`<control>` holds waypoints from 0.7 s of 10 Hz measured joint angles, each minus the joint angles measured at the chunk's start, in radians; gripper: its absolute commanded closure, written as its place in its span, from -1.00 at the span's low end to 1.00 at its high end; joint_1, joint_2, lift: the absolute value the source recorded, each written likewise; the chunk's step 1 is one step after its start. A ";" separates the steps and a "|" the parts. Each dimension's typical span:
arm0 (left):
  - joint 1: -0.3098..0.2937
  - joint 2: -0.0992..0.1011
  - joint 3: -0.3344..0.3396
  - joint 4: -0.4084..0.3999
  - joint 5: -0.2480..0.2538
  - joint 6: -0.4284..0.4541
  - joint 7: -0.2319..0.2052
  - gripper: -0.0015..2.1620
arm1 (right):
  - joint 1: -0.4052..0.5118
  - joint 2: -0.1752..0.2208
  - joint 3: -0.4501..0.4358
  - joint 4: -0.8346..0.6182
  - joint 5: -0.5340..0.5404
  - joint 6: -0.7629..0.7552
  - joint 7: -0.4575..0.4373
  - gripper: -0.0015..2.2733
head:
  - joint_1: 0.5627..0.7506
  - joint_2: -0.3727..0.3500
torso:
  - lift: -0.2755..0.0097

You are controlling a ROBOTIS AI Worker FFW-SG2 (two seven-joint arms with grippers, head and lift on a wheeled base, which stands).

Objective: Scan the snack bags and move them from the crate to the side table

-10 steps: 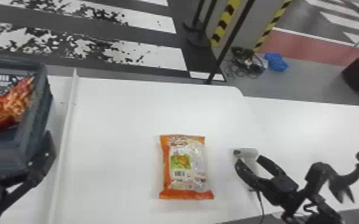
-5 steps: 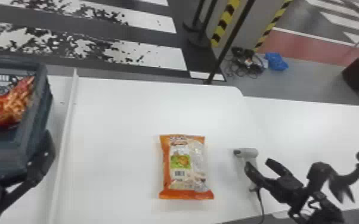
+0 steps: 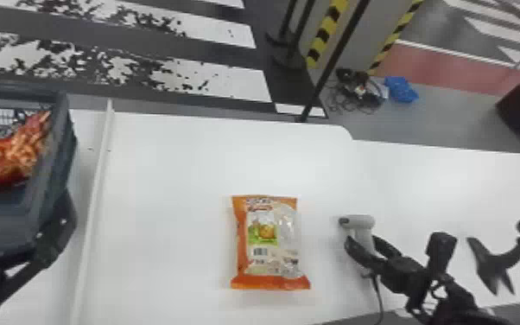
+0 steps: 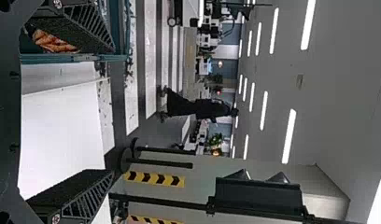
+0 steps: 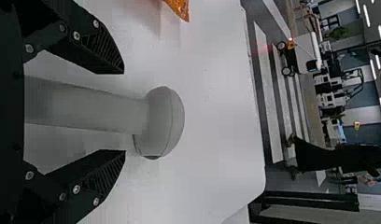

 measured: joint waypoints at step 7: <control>-0.038 0.001 -0.016 -0.005 0.007 0.011 0.003 -0.93 | 0.191 0.155 -0.114 -0.298 -0.085 0.032 -0.094 0.96 | 0.41 -0.94 | 0.32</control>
